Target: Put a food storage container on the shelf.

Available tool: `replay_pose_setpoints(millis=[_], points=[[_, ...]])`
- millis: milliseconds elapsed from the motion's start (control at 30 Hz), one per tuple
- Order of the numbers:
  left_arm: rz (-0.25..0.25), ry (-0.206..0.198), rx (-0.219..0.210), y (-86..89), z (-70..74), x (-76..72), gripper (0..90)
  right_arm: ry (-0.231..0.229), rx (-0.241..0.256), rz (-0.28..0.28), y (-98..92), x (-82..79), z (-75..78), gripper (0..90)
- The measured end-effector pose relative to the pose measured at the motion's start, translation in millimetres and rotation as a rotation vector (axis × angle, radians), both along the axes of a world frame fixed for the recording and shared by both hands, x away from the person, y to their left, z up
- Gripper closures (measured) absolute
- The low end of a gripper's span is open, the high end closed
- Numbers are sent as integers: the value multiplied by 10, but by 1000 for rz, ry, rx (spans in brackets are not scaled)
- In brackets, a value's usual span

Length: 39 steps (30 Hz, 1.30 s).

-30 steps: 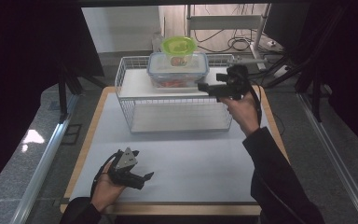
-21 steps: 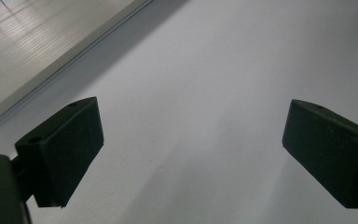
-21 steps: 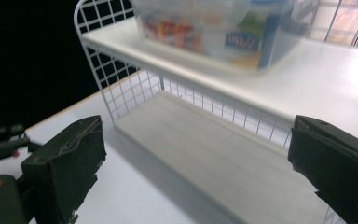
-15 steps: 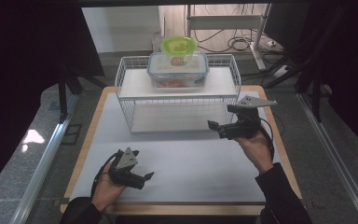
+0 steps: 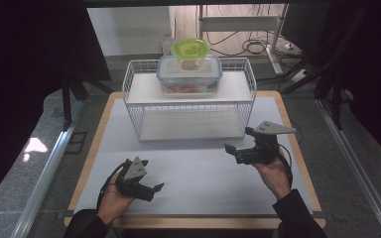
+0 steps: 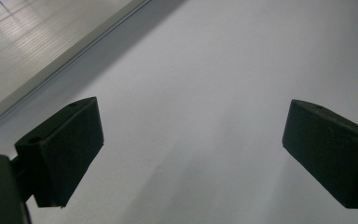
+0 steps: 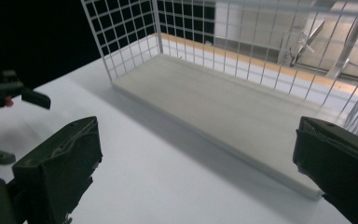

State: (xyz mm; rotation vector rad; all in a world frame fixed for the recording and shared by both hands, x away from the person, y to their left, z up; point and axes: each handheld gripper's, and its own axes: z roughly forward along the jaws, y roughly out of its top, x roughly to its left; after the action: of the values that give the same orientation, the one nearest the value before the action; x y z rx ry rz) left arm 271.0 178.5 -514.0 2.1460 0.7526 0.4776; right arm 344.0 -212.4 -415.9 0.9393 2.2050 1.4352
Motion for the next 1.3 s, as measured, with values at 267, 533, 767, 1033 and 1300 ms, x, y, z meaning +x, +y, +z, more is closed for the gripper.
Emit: replay_pose_setpoints(millis=[267, 533, 767, 1033, 1300], points=[[0, 3, -5, 1, -6, -1, 51, 15, -58, -6, 29, -77, -284, 8], [-3, 1, 0, -3, -15, 1, 49, 36, -126, -11, 14, -164, -550, 7], [-4, 3, -2, -5, -27, 5, 46, 45, -168, -27, -26, -231, -656, 3], [0, 9, 1, -2, -41, 14, 42, 101, -211, -56, -85, -275, -839, 0], [5, 17, 4, 0, -50, 22, 41, 162, -260, -74, -117, -274, -966, 0]])
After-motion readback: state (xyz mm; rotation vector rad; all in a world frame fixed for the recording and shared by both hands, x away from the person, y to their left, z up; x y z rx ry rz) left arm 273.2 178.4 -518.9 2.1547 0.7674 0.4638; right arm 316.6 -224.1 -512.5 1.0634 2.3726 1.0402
